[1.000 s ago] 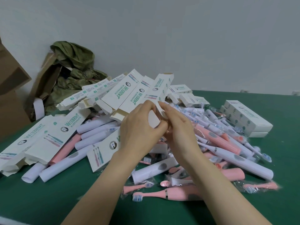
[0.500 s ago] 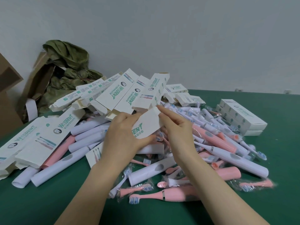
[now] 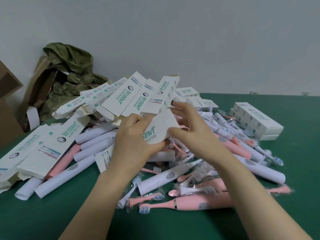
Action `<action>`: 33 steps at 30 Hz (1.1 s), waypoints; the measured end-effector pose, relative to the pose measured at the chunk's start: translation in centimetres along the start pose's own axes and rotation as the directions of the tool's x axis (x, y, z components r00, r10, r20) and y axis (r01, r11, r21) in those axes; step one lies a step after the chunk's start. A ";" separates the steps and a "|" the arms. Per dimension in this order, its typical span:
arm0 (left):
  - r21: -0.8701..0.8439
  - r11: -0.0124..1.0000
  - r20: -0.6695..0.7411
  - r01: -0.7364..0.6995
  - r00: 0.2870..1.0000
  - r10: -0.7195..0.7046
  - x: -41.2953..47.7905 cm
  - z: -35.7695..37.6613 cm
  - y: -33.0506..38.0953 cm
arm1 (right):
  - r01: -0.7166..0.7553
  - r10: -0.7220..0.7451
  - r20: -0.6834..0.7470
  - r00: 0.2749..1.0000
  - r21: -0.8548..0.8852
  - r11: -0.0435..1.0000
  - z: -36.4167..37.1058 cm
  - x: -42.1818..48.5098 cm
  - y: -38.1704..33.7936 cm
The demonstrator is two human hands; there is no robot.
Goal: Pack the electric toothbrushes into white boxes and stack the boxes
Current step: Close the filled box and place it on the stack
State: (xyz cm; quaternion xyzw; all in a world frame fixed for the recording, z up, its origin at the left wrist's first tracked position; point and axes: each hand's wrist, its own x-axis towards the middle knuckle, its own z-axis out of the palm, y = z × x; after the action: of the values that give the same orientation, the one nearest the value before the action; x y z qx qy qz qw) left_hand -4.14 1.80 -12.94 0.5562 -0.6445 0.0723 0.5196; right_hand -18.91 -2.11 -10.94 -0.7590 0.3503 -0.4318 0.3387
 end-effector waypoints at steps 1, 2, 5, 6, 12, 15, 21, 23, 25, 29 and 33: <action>0.011 0.999 0.026 -0.037 0.999 0.036 0.0 0.1 0.3 | -0.071 0.069 0.033 0.997 0.057 0.996 -0.7 0.2 0.1; 0.018 0.998 0.052 -0.058 0.997 0.057 -0.1 0.3 0.7 | -0.108 0.105 0.037 0.994 0.094 0.990 -1.3 0.3 0.2; 0.084 0.994 0.086 -0.067 0.994 0.060 -0.7 0.1 1.1 | -0.106 0.100 0.046 0.994 0.136 0.985 -1.5 0.2 -0.5; 0.160 0.983 0.077 -0.095 0.994 0.084 -0.9 -0.3 1.0 | -0.117 0.111 0.045 0.993 0.177 0.977 -1.4 0.3 -0.7; 0.356 0.698 0.149 -0.622 0.775 0.614 -0.2 -0.3 1.3 | -0.100 0.336 -0.343 0.877 0.553 0.827 -8.7 1.1 0.9; 0.353 0.706 0.348 -0.614 0.786 0.511 0.1 0.8 0.9 | -0.019 0.494 -0.584 0.644 0.634 0.773 -13.2 1.2 3.3; 0.382 0.834 0.599 -0.398 0.794 0.105 1.0 3.3 -0.3 | -0.219 0.493 -0.823 0.282 0.445 0.868 -19.5 2.2 9.3; 0.338 0.871 0.602 -0.356 0.793 0.091 0.7 3.9 -1.2 | -0.305 0.483 -0.841 0.243 0.406 0.861 -20.3 2.5 10.9; 0.305 0.896 0.588 -0.323 0.804 0.090 0.5 4.0 -2.0 | -0.390 0.483 -0.844 0.234 0.374 0.841 -20.6 3.0 12.2; 0.310 0.886 0.569 -0.344 0.814 0.117 0.5 4.2 -2.3 | -0.517 0.439 -0.859 0.264 0.258 0.816 -20.5 2.8 14.0; 0.304 0.895 0.573 -0.326 0.813 0.102 0.2 4.5 -2.3 | -0.629 0.498 -0.826 0.263 0.245 0.738 -19.9 2.6 15.0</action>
State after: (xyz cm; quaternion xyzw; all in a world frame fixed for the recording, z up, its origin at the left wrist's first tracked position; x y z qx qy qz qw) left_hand -4.96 -2.26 -15.91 0.5674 -0.7970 0.0974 0.1828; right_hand -39.26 -16.29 -14.20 -0.2865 0.7427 -0.5716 0.1991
